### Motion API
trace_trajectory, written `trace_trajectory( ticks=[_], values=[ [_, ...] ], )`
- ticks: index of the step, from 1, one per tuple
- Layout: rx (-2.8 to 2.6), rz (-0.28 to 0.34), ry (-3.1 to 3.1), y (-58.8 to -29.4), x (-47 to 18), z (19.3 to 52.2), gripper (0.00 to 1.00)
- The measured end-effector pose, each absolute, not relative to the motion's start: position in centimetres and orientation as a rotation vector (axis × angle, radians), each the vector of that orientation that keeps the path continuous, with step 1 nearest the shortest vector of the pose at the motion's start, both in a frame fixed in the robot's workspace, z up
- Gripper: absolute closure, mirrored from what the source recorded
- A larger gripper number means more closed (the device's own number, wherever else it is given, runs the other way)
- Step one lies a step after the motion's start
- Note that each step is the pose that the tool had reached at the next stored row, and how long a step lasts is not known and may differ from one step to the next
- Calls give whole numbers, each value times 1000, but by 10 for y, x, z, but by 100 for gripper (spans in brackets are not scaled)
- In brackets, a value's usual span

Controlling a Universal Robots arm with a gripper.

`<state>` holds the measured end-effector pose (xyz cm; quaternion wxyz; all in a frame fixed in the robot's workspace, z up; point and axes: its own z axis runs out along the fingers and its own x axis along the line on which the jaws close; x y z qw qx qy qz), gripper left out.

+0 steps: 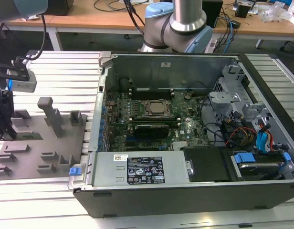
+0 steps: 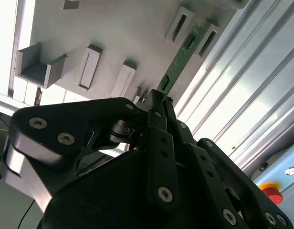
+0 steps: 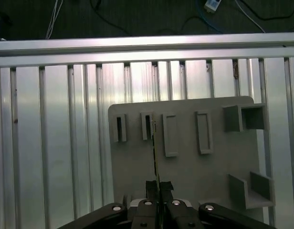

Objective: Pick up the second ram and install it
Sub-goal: 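Pick up the second ram and move it above second insertion slot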

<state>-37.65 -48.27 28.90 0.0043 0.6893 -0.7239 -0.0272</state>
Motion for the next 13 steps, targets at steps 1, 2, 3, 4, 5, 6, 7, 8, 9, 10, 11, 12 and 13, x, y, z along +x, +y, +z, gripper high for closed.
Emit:
trace_trajectory(
  ticks=[1,2,3,4,5,6,7,8,9,10,11,12,13],
  values=[
    [2160,-85,-2268,-483,-376,291,86],
    [2160,-85,-2268,-483,-377,293,86],
    [2160,-85,-2268,-483,-377,295,86],
    [2160,-85,-2268,-483,-377,297,86],
    [2160,-85,-2268,-483,-376,299,86],
    [2160,-85,-2268,-483,-377,300,86],
    [2160,-85,-2268,-483,-377,303,86],
    [2160,-85,-2268,-483,-377,305,86],
    [2160,-85,-2268,-483,-377,306,86],
    [2160,-85,-2268,-483,-376,308,86],
    [2160,-85,-2268,-483,-377,309,86],
    [2160,-85,-2268,-483,-377,311,86],
    [2160,-85,-2268,-483,-377,313,86]
  ],
)
